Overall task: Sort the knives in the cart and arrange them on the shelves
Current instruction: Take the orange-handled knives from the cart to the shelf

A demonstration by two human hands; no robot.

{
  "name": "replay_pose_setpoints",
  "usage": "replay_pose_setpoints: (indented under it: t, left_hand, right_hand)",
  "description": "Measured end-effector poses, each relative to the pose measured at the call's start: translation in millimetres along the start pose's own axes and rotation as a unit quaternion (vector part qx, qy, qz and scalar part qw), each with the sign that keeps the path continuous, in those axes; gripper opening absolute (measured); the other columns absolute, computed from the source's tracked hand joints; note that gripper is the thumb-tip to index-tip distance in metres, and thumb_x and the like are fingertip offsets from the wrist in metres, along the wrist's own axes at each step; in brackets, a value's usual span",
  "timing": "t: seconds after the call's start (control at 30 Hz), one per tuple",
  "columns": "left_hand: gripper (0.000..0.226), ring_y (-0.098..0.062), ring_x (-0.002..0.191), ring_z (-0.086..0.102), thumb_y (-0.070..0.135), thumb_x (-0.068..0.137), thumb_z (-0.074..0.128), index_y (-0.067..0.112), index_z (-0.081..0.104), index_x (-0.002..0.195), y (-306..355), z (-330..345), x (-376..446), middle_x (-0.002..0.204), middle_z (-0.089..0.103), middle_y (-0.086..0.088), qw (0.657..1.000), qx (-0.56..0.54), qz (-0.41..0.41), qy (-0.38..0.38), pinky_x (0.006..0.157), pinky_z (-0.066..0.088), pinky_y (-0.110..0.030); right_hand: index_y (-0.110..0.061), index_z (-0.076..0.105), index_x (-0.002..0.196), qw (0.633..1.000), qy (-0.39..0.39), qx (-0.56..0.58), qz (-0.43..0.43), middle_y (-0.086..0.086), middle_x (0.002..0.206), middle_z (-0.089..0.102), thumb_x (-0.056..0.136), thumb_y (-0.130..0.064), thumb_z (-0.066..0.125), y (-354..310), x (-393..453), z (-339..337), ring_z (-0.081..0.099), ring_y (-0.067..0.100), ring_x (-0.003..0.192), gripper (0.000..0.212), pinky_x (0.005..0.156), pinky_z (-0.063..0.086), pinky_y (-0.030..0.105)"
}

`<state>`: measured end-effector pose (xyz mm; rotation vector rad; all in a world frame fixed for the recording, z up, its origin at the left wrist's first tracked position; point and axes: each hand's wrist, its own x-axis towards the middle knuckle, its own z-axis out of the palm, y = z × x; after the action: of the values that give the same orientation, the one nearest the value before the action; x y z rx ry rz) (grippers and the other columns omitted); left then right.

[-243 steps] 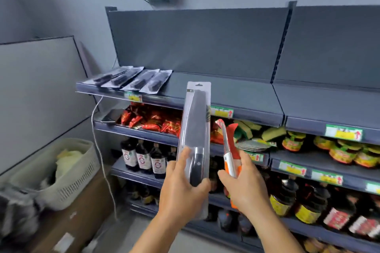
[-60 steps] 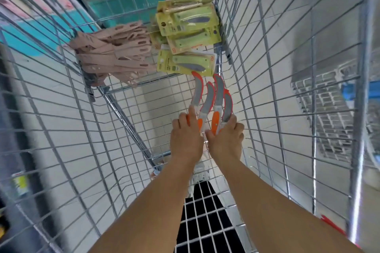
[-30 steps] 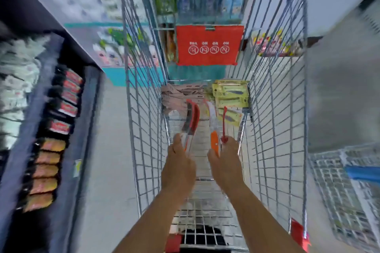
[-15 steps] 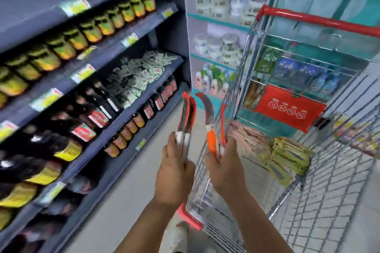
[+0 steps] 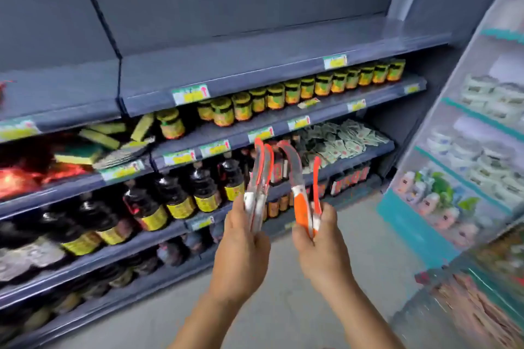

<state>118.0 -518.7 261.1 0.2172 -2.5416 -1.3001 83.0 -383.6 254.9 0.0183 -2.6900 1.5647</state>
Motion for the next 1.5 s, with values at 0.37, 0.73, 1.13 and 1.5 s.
replay_pose_setpoints:
  t: [0.37, 0.73, 1.13, 1.5]
  left_hand:
    - [0.056, -0.018, 0.085, 0.056, 0.011, 0.09, 0.046, 0.024, 0.025, 0.141, -74, -188, 41, 0.12, 0.048, -0.005, 0.99, 0.027, -0.053, 0.131, 0.063, 0.047, -0.033]
    - [0.056, -0.016, 0.089, 0.051, 0.011, 0.091, 0.046, 0.021, 0.024, 0.142, -116, -317, 81, 0.12, 0.047, -0.003, 0.968, 0.078, -0.033, 0.236, 0.066, 0.046, -0.031]
    - [0.044, -0.028, 0.09, 0.051, 0.01, 0.087, 0.047, 0.018, 0.033, 0.127, -151, -406, 204, 0.115, 0.047, -0.003, 0.941, 0.184, -0.104, 0.265, 0.064, 0.037, -0.034]
    - [0.061, -0.031, 0.107, 0.052, 0.007, 0.084, 0.048, 0.015, 0.023, 0.139, -192, -429, 307, 0.122, 0.047, -0.014, 0.884, 0.363, -0.217, 0.2, 0.079, 0.039, -0.033]
  right_hand:
    - [-0.026, 0.034, 0.122, 0.988, -0.093, -0.009, -0.121, -0.011, 0.094, 0.053, 0.091, -0.034, 0.053, -158, 20, 165, 0.049, 0.001, 0.067, 0.037, 0.054, 0.034, 0.023]
    - [-0.025, 0.037, 0.114, 0.967, -0.148, -0.01, -0.208, -0.006, 0.094, 0.054, 0.091, -0.036, 0.054, -268, 43, 263, 0.05, 0.002, 0.068, 0.031, 0.049, 0.033, 0.017]
    - [-0.016, 0.036, 0.119, 0.952, -0.172, -0.064, -0.244, -0.008, 0.079, 0.045, 0.089, -0.031, 0.054, -372, 142, 365, 0.044, 0.01, 0.06, 0.038, 0.044, 0.024, 0.022]
    - [-0.012, 0.035, 0.102, 0.933, -0.228, -0.189, -0.206, 0.014, 0.117, 0.054, 0.09, -0.021, 0.054, -410, 232, 457, 0.056, 0.033, 0.099, 0.024, 0.068, 0.034, 0.03]
